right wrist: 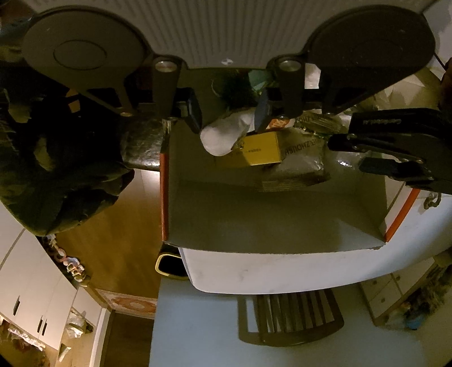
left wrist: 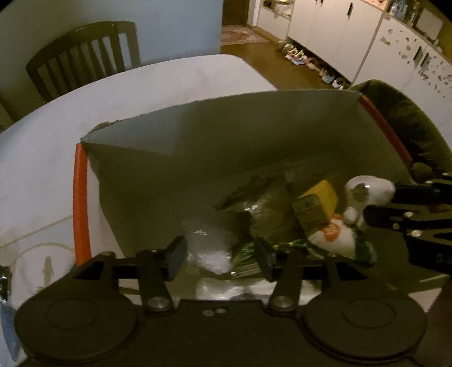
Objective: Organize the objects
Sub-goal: 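Open the right tool releasing the plush toy while the left tool releases the bead bag in the box, then withdraw both tools from the shoebox back toward the table items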
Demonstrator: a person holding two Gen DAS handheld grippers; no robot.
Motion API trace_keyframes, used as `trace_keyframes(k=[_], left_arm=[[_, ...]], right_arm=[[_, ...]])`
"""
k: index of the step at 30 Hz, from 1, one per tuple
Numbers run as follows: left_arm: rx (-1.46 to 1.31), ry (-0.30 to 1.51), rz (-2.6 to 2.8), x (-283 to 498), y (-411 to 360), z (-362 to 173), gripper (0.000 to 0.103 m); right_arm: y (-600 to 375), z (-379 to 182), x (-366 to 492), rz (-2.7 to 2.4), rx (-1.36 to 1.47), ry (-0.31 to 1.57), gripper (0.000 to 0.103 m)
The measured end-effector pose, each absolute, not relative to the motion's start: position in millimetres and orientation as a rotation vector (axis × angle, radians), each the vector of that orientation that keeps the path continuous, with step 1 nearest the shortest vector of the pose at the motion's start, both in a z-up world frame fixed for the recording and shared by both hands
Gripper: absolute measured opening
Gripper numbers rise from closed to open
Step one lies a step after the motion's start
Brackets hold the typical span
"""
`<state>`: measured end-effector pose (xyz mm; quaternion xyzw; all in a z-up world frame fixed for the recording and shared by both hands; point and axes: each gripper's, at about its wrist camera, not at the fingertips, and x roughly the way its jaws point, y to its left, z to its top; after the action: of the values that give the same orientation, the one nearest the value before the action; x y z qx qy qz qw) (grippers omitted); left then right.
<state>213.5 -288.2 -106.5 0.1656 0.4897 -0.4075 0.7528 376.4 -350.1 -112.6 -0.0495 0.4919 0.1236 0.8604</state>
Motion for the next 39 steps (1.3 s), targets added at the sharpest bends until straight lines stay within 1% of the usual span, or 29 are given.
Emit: trace_keyframes(k=[4,7,9,11,13,17,20,23,26,29,31,33,39], left_arm=[[0.362,1.040,-0.900,204.8,-284.2,-99.0,0.069],[0.344,1.029,-0.914,201.4,-279.9,-92.5,0.070],[0.332,1.016,-0.922,199.1,-275.7,-86.8,0.071],[0.318,1.003,-0.930,198.0,-272.9,-80.7,0.071],[0.303,0.990,-0.934,196.5,-268.5,-74.5,0.074],[0.275,0.964,-0.943,194.2,-259.7,-62.2,0.075],[0.254,0.944,-0.957,191.5,-251.2,-52.5,0.079],[0.236,0.918,-0.974,187.6,-240.3,-44.2,0.082],[0.214,0.900,-0.997,185.1,-229.6,-36.8,0.084],[0.202,0.876,-1.012,181.9,-218.8,-31.0,0.087],[0.193,0.865,-1.017,181.2,-211.0,-27.9,0.090],[0.177,0.864,-1.028,181.3,-202.6,-25.5,0.094],[0.135,0.855,-1.035,185.4,-173.4,-19.8,0.098]], right_arm=[[-352.5,-110.0,370.1,0.265,-0.107,1.034,0.043],[-355.1,-105.9,364.3,0.270,-0.103,1.032,0.045],[-355.8,-101.6,359.1,0.269,-0.098,1.024,0.053],[-357.1,-97.4,353.9,0.273,-0.092,1.016,0.053],[-358.1,-92.3,349.1,0.276,-0.082,1.008,0.053],[-358.5,-82.0,340.0,0.282,-0.065,0.993,0.054],[-356.9,-73.3,332.5,0.293,-0.053,0.977,0.054],[-353.5,-63.8,323.7,0.310,-0.045,0.957,0.060],[-348.2,-55.1,314.5,0.332,-0.038,0.940,0.060],[-340.5,-47.8,305.3,0.352,-0.037,0.924,0.064],[-334.7,-43.0,299.0,0.366,-0.039,0.911,0.065],[-329.0,-39.5,293.5,0.377,-0.036,0.904,0.069],[-308.1,-28.5,276.5,0.397,-0.023,0.866,0.078]])
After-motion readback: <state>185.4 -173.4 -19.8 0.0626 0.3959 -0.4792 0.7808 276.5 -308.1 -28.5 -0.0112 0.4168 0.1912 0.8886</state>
